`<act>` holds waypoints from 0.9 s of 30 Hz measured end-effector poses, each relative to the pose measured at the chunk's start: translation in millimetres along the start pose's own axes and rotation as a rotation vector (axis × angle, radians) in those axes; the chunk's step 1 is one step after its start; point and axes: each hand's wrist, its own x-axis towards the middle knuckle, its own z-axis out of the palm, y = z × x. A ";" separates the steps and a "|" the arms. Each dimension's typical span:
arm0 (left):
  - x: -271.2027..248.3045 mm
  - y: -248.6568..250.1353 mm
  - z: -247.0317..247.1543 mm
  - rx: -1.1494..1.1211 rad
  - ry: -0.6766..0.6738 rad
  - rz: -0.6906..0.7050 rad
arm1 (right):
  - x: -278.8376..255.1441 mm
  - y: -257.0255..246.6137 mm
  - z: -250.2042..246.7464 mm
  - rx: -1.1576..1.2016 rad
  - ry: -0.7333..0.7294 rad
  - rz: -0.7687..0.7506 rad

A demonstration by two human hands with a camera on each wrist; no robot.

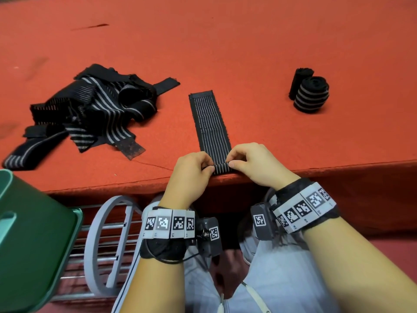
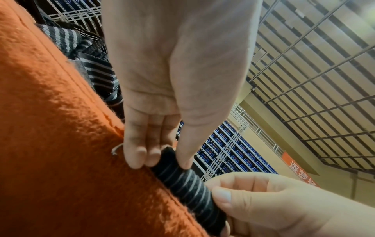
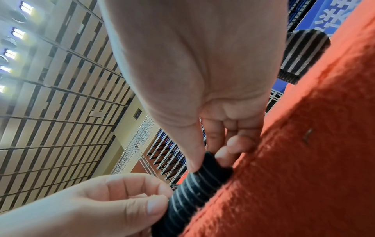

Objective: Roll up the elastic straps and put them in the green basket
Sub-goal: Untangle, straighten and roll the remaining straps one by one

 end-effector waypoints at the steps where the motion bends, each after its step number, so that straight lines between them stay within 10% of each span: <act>1: 1.2 0.0 0.1 0.021 0.000 0.001 | 1.8 0.2 1.3 -0.015 -0.003 -0.002; 27: 7.8 -1.9 5.1 0.161 0.036 0.072 | 8.7 -3.8 5.2 -0.249 0.001 -0.121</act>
